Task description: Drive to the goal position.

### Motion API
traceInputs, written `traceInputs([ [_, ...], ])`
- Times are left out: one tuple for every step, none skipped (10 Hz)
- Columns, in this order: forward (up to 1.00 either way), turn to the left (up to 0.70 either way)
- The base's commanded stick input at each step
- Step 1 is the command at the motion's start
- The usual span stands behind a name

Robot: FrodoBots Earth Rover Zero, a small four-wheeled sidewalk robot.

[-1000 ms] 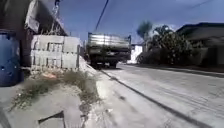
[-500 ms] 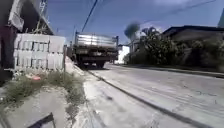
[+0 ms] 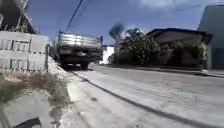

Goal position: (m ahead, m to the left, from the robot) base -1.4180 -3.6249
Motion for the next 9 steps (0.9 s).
traceInputs([
  [0.0,-0.7],
  [0.0,-0.7],
  [0.0,-0.7],
  [0.0,-0.7],
  [0.0,-0.7],
  [0.0,-0.7],
  [0.0,-0.7],
  [0.0,-0.7],
  [0.0,-0.7],
])
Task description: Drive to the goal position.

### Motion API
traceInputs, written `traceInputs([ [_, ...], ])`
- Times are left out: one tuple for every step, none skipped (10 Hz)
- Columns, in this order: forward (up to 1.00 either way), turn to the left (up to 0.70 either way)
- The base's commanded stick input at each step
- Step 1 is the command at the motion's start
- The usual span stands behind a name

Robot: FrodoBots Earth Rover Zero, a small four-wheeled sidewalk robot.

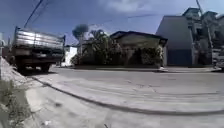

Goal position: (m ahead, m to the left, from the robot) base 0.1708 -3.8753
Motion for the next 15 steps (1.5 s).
traceInputs([
  [0.0,-0.7],
  [0.0,-0.7],
  [0.0,-0.7],
  [0.0,-0.7],
  [0.0,-0.7],
  [0.0,-0.7],
  [0.0,-0.7],
  [0.0,-0.7],
  [0.0,-0.7],
  [0.2,-0.6],
  [0.7,-0.35],
  [0.7,-0.35],
  [0.7,-0.35],
  [0.71,-0.35],
  [0.85,-0.34],
])
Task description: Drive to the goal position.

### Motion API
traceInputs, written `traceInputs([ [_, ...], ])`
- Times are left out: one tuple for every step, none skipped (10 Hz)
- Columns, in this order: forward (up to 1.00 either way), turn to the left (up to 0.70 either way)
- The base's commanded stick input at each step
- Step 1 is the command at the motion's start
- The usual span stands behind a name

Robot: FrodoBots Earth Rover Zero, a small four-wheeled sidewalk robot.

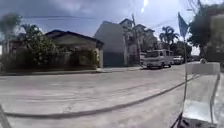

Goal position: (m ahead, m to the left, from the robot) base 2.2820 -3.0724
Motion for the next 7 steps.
traceInputs([
  [0.85,-0.34],
  [0.85,-0.34],
  [0.85,-0.34],
  [0.0,0.0],
  [0.0,0.0],
  [0.0,0.0],
  [0.07,0.0],
])
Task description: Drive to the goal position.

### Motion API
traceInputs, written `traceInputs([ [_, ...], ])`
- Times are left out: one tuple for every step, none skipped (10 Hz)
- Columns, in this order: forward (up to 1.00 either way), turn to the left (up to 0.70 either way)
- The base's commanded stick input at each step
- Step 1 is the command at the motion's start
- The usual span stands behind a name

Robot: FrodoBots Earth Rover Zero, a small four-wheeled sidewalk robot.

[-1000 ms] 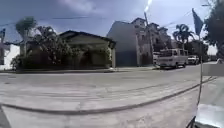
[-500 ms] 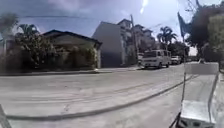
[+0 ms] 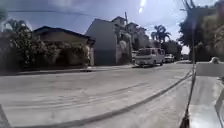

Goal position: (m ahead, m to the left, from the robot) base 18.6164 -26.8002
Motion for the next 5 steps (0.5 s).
traceInputs([
  [0.84,0.01],
  [0.85,0.01],
  [0.85,0.01],
  [0.85,0.01],
  [0.85,0.01],
])
